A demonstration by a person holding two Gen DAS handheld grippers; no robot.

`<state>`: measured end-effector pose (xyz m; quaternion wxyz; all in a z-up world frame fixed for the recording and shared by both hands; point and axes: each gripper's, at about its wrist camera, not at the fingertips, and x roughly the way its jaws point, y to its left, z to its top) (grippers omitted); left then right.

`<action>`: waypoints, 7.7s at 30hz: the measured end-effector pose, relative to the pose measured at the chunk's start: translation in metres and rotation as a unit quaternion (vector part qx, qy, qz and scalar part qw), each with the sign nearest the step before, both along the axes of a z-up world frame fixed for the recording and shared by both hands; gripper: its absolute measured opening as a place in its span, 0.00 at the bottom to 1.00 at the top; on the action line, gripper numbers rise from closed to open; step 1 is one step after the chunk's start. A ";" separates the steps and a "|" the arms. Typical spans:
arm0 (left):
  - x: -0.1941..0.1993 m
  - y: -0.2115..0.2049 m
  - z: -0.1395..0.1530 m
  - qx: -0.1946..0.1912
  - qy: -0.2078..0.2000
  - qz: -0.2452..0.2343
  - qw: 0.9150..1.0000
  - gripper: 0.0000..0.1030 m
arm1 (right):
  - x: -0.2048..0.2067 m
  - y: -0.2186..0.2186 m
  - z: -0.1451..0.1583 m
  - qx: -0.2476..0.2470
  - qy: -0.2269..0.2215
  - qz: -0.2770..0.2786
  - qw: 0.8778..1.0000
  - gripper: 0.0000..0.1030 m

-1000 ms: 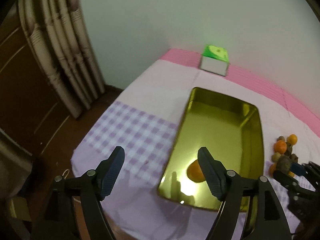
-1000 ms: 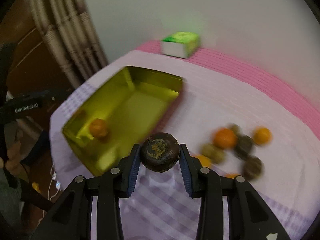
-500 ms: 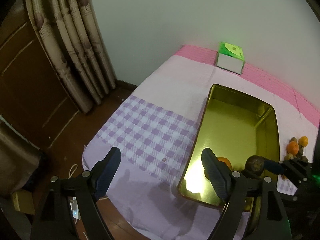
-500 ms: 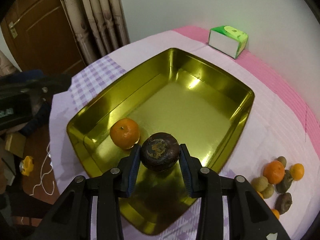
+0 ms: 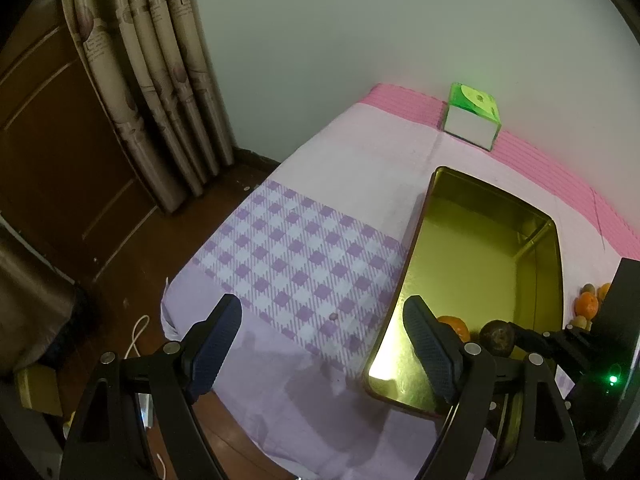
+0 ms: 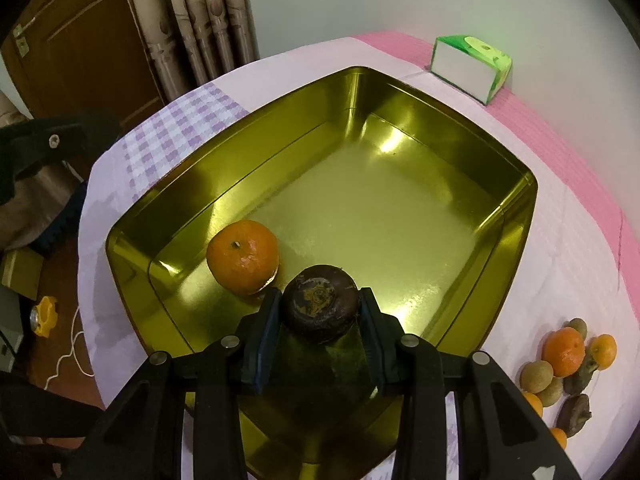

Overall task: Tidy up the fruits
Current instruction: 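Release the orange with the left gripper while the right lowers the dark fruit into the tin, then open the right gripper over the tin and move back to the fruits, then grasp an orange with the left gripper while the right gripper grasps another orange, then lower the orange into the tin and open the left gripper, then carry the orange toward the tin and release it with the right gripper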

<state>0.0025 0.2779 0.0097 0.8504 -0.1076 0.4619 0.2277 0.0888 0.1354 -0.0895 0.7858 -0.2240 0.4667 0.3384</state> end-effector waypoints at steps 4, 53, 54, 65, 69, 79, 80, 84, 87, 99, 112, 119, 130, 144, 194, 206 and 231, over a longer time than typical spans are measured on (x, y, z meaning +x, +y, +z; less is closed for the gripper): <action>0.000 0.000 -0.001 -0.002 0.000 0.001 1.000 0.81 | 0.001 -0.001 -0.002 -0.002 0.003 -0.005 1.000 0.35; 0.007 -0.042 0.000 0.014 -0.009 -0.089 0.996 0.81 | -0.004 -0.225 0.013 0.069 -0.003 -0.210 0.975 0.43; 0.008 -0.043 0.000 0.014 -0.009 -0.090 0.996 0.81 | -0.004 -0.224 0.011 0.069 -0.004 -0.211 0.975 0.43; 0.012 -0.051 -0.003 0.013 -0.005 -0.110 0.994 0.81 | 0.018 -0.218 -0.008 0.074 0.003 -0.220 0.973 0.43; 0.013 -0.058 -0.003 0.016 -0.002 -0.120 0.993 0.81 | 0.022 -0.215 -0.010 0.076 0.002 -0.218 0.973 0.43; 0.017 -0.108 0.004 0.032 -0.006 -0.183 0.983 0.81 | 0.019 -0.219 -0.010 0.080 -0.004 -0.215 0.973 0.40; 0.018 -0.115 0.004 0.027 -0.007 -0.191 0.981 0.81 | 0.019 -0.222 -0.010 0.078 -0.005 -0.217 0.973 0.40; 0.027 -0.149 0.003 0.009 -0.007 -0.227 0.974 0.81 | 0.017 -0.236 -0.008 0.073 -0.009 -0.230 0.970 0.40; 0.036 -0.179 -0.001 0.004 -0.003 -0.259 0.966 0.81 | 0.016 -0.252 -0.007 0.071 -0.011 -0.245 0.967 0.40; 0.069 -0.244 -0.031 -0.017 0.034 -0.315 0.948 0.81 | 0.015 -0.310 -0.008 0.062 -0.016 -0.298 0.952 0.40; 0.097 -0.259 -0.067 -0.042 0.077 -0.321 0.943 0.66 | 0.015 -0.317 -0.010 0.075 -0.011 -0.308 0.948 0.40; 0.104 -0.265 -0.076 -0.049 0.088 -0.326 0.940 0.54 | 0.015 -0.316 -0.010 0.075 -0.011 -0.308 0.949 0.40; 0.106 -0.265 -0.080 -0.057 0.089 -0.327 0.939 0.38 | 0.015 -0.315 -0.010 0.074 -0.012 -0.307 0.949 0.40; 0.091 -0.228 -0.027 -0.058 0.038 -0.305 0.950 0.38 | 0.015 -0.308 -0.012 0.059 -0.022 -0.306 0.950 0.40; 0.123 -0.090 -0.083 -0.035 0.125 -0.158 0.979 0.38 | 0.017 -0.298 -0.014 0.037 -0.035 -0.308 0.950 0.40; 0.115 -0.089 -0.068 -0.035 0.102 -0.160 0.981 0.40 | 0.018 -0.298 -0.014 0.036 -0.034 -0.308 0.950 0.40; 0.035 -0.087 0.009 0.030 -0.012 -0.155 0.987 0.78 | 0.017 -0.296 -0.013 0.033 -0.035 -0.313 0.948 0.39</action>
